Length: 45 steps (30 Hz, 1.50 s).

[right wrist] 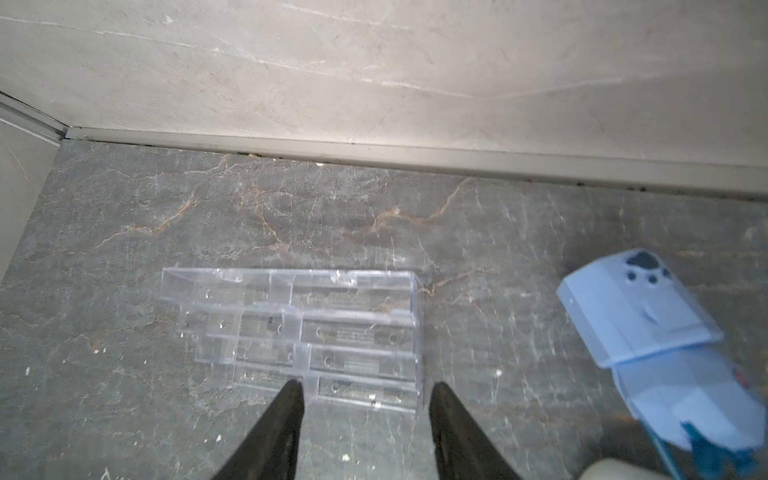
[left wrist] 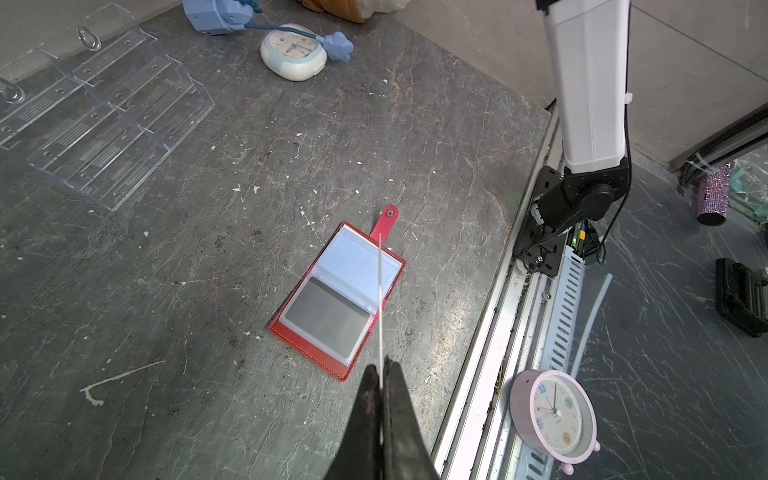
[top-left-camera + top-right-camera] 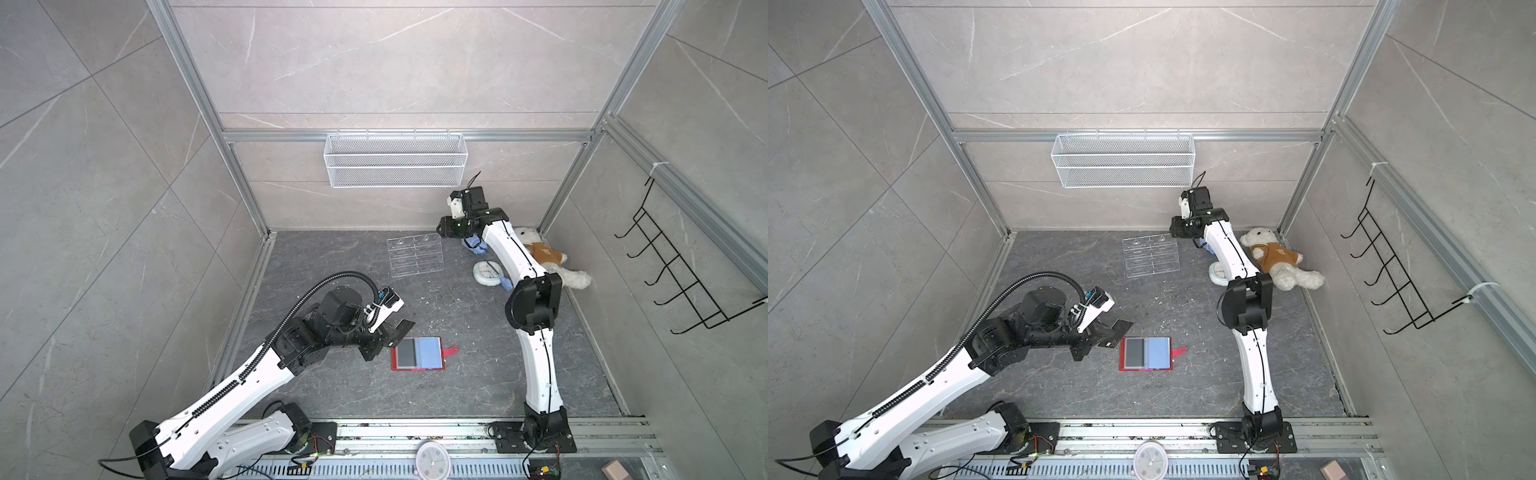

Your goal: Take the credit cards out of the card holder

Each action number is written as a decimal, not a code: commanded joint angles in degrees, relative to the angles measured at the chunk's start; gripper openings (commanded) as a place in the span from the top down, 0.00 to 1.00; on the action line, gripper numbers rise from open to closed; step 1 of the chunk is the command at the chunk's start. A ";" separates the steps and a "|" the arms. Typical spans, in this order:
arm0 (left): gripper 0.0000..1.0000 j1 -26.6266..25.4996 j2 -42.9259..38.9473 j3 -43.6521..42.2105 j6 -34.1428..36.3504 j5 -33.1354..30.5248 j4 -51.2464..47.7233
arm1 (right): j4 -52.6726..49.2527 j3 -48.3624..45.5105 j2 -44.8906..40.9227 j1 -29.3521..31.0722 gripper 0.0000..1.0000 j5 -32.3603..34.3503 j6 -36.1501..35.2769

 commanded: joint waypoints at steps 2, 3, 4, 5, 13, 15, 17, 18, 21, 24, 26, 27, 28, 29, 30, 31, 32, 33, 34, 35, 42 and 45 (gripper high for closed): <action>1.00 -0.01 -1.05 0.20 0.08 -0.84 -0.32 | -13.19 17.26 10.56 -0.31 0.50 0.70 -2.28; 1.00 -0.02 -0.92 0.23 0.06 -0.92 -0.24 | -14.82 21.68 13.11 -0.36 0.50 0.83 -2.33; 1.00 -0.04 -0.80 0.25 0.10 -0.95 -0.12 | -15.83 24.99 14.99 -0.40 0.51 0.95 -2.14; 1.00 0.02 -0.64 0.28 0.08 -0.91 -0.05 | -16.69 28.28 16.96 -0.44 0.52 0.90 -1.74; 1.00 0.03 0.61 0.63 0.19 -0.90 0.48 | -13.15 24.81 17.35 -0.76 0.55 -1.88 -0.89; 1.00 -0.04 0.65 0.38 0.19 -1.04 0.86 | -12.25 23.98 17.40 -0.79 0.56 -1.43 -0.77; 1.00 -0.02 0.87 0.19 0.09 -1.13 1.06 | -11.77 23.97 17.76 -0.80 0.56 -1.45 -0.60; 1.00 -0.02 0.92 0.11 0.05 -1.07 1.13 | -11.58 24.01 17.98 -0.83 0.57 -1.45 -0.50; 1.00 0.03 0.94 -0.06 -0.12 -1.11 1.22 | -11.14 24.07 18.56 -0.84 0.58 -1.13 -0.46; 1.00 -0.03 0.68 -0.16 -0.13 -1.32 1.23 | -10.80 24.09 18.88 -0.97 0.58 -0.84 -0.41; 1.00 0.02 0.47 -0.25 -0.18 -1.41 1.49 | -10.53 24.00 19.07 -0.93 0.59 -0.82 -0.32; 1.00 -0.02 0.52 -0.28 -0.16 -1.42 1.51 | -10.43 24.04 19.22 -0.97 0.59 -0.82 -0.30; 1.00 0.02 0.53 -0.27 -0.18 -1.47 1.50 | -10.30 24.09 19.42 -1.01 0.59 -0.82 -0.22; 1.00 0.02 0.61 -0.31 -0.23 -1.41 1.52 | -10.18 24.07 19.49 -1.04 0.60 -0.87 -0.23; 1.00 -0.05 0.64 -0.29 -0.30 -1.42 1.58 | -9.95 24.07 19.54 -0.97 0.60 -0.84 -0.16; 1.00 0.03 0.71 -0.33 -0.25 -1.48 1.58 | -9.75 24.09 19.52 -1.02 0.60 -0.87 -0.21; 1.00 0.02 0.70 -0.38 -0.22 -1.50 1.58 | -9.56 24.01 19.66 -1.00 0.61 -0.81 -0.10; 1.00 0.01 0.62 -0.49 -0.31 -1.55 1.66 | -9.42 23.97 19.70 -1.10 0.61 -0.88 -0.02; 1.00 0.04 0.59 -0.59 -0.36 -1.50 1.73 | -9.22 23.97 19.79 -1.00 0.62 -0.84 -0.03; 1.00 0.02 0.57 -0.66 -0.40 -1.50 1.83 | -9.05 24.02 19.94 -1.00 0.62 -0.72 -0.05; 1.00 0.01 0.27 -0.95 -0.62 -1.62 2.11 | -7.93 23.98 20.89 -1.10 0.64 -0.75 0.55; 1.00 -0.02 0.07 -1.12 -0.71 -1.73 2.19 | -7.49 23.97 21.18 -1.06 0.65 -0.53 0.66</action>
